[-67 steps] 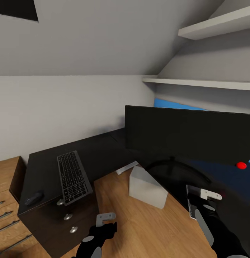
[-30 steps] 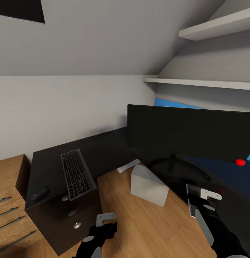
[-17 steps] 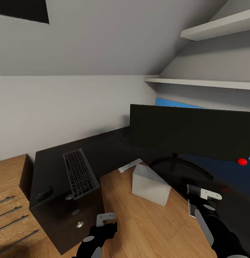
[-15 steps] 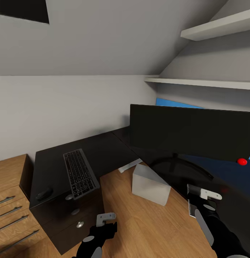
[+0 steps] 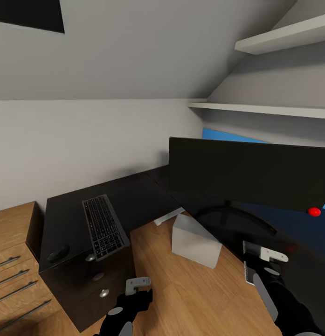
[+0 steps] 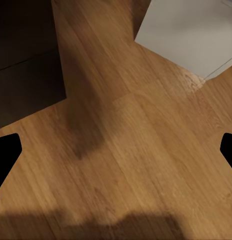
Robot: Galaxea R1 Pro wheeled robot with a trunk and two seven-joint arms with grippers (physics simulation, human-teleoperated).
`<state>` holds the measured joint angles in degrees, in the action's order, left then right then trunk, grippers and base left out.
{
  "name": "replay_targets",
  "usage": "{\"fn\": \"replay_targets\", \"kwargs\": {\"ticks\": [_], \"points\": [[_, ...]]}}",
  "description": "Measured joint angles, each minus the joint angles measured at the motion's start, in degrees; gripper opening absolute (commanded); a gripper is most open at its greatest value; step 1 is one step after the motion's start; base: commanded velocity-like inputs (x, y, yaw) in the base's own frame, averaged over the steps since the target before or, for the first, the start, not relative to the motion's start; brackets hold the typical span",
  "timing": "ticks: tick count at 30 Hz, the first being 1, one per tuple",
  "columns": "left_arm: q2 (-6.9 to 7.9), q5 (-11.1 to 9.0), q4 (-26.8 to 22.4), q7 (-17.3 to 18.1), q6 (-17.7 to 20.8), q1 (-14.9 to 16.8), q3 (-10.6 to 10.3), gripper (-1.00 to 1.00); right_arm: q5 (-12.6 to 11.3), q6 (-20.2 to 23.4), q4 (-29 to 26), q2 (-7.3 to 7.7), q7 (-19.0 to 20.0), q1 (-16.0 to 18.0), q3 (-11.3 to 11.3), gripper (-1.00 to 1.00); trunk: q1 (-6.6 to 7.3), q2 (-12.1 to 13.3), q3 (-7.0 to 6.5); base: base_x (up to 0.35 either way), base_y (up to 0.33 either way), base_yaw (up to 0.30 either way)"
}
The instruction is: In the bedroom, organize the workspace by keeping the computer under the desk, ensuring the monitor is on the desk, placing the keyboard on the desk next to the monitor, placing the mouse on the desk next to the keyboard, moving the folder from the swivel chair onto the desk next to the mouse, stacking the notebook on top of the folder with the pen on top of the notebook, and positioning the swivel chair next to the desk.
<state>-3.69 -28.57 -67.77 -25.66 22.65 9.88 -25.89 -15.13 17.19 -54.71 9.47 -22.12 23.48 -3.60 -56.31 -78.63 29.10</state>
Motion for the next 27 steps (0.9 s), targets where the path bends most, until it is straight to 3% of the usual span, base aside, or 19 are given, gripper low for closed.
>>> {"fn": "replay_targets", "kwargs": {"ticks": [20, 25, 27], "points": [[-0.02, 0.2, 0.0, -0.1, 0.0, 0.0, 0.0, 1.00, -0.6, 0.1, -0.3, 0.01, 0.0, 0.0, -0.1, 1.00, 4.39, 8.0, -3.58, 0.000, 0.000, 0.000], [-0.02, 0.2, 0.0, -0.1, 0.0, 0.0, 0.0, 1.00, -1.2, 3.5, -6.7, -0.15, 0.0, -0.2, -0.3, 1.00, 5.49, 10.0, -4.48, 0.000, 0.000, 0.000], [-0.02, 0.2, 0.0, 0.0, 0.0, 0.0, 0.0, 1.00, -1.3, 6.3, -10.2, -1.35, 0.0, -0.3, -0.4, 1.00, 5.72, 10.5, -4.67, 0.000, 0.000, 0.000]]}}
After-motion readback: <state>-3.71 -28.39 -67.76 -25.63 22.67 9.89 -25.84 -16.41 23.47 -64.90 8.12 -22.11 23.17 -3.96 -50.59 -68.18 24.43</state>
